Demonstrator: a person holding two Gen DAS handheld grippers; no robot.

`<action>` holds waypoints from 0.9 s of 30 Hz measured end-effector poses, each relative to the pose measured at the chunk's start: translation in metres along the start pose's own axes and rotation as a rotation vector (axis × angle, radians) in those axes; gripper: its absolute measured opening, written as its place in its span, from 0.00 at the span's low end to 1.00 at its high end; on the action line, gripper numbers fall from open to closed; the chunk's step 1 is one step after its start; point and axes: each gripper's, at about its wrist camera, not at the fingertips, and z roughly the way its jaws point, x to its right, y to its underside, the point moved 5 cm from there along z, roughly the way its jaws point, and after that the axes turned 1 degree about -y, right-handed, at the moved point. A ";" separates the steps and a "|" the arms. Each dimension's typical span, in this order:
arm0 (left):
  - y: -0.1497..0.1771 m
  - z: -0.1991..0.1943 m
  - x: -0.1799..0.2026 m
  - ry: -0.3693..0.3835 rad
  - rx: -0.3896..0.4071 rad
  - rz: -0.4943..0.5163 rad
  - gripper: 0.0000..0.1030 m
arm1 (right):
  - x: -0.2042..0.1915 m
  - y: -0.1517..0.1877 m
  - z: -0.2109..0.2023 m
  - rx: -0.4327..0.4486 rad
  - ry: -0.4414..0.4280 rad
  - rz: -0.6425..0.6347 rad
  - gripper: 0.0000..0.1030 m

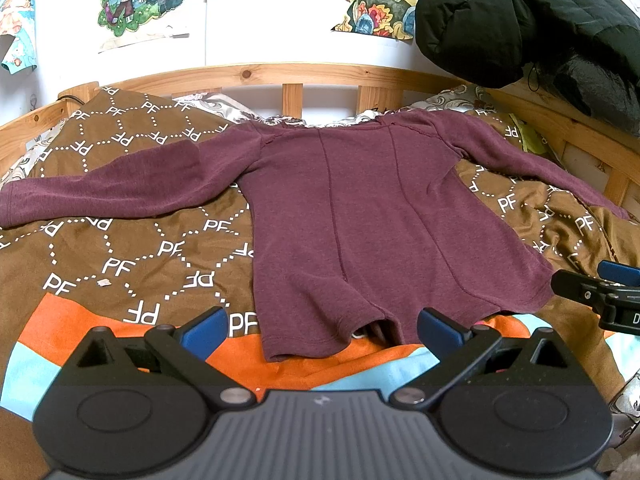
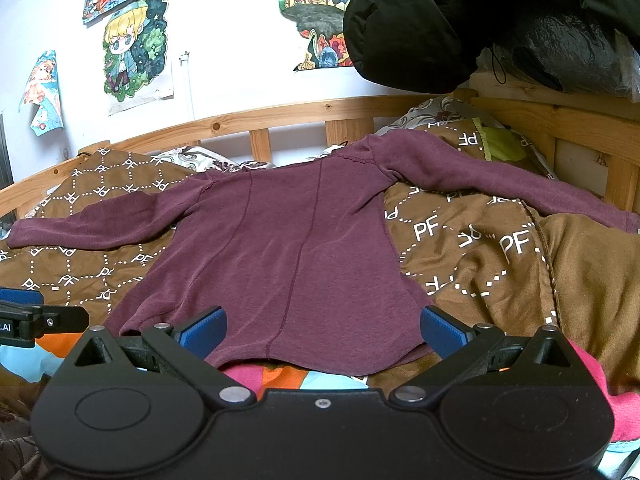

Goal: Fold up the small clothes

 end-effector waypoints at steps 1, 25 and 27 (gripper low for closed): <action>0.000 0.000 0.000 0.000 0.000 0.000 0.99 | 0.000 0.000 0.000 0.000 0.000 0.000 1.00; 0.005 0.004 -0.005 -0.024 -0.023 -0.016 0.99 | 0.005 0.002 0.002 -0.016 0.017 0.007 1.00; 0.003 0.005 -0.006 -0.038 -0.035 -0.020 0.99 | 0.005 0.002 0.003 -0.017 0.018 0.008 1.00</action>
